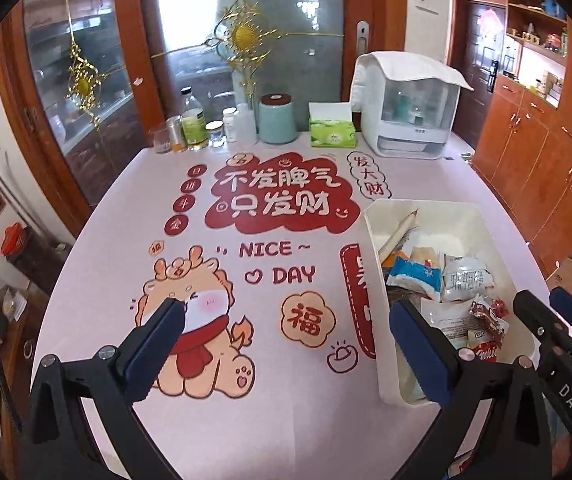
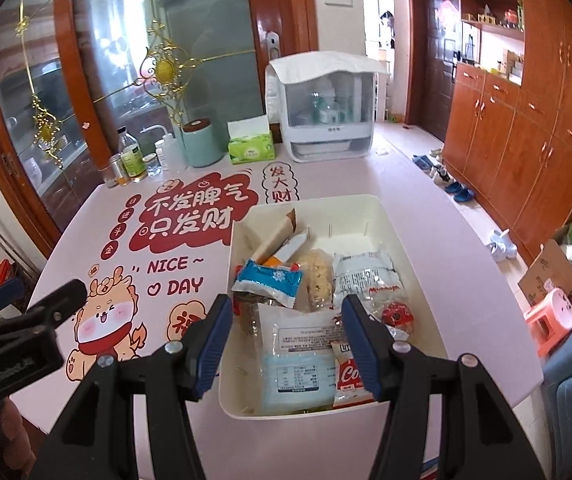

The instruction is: Organize snacks

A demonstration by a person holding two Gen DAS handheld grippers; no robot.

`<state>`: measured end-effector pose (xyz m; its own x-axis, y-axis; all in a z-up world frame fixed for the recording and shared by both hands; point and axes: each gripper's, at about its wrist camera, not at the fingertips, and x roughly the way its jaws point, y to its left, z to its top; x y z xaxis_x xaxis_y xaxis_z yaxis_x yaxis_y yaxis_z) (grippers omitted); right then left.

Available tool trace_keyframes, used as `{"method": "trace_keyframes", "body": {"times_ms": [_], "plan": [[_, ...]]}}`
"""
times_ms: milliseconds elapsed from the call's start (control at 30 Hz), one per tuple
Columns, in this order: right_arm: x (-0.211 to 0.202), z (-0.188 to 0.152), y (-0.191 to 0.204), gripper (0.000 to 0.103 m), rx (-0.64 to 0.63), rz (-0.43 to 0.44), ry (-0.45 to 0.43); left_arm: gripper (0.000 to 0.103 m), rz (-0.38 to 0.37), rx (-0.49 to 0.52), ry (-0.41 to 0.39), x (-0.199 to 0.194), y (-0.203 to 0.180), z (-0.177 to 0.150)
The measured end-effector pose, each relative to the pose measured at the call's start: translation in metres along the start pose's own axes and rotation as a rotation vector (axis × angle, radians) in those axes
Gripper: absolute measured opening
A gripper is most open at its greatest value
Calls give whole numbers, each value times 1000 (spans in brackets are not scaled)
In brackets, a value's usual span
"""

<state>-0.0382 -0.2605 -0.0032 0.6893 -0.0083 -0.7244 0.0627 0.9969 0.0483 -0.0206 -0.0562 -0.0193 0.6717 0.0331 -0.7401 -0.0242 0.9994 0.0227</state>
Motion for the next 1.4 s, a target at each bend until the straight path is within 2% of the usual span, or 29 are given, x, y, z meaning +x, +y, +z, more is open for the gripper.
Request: {"method": "trace_keyframes", "body": {"times_ms": [533,1400], "plan": [[-2,0,13,57,-51,13,-5,102,38,-17,22,-2,1,-7],[5,-1,16,57,-67,-9,32,102,17,-9,49,8,-4,-5]]}}
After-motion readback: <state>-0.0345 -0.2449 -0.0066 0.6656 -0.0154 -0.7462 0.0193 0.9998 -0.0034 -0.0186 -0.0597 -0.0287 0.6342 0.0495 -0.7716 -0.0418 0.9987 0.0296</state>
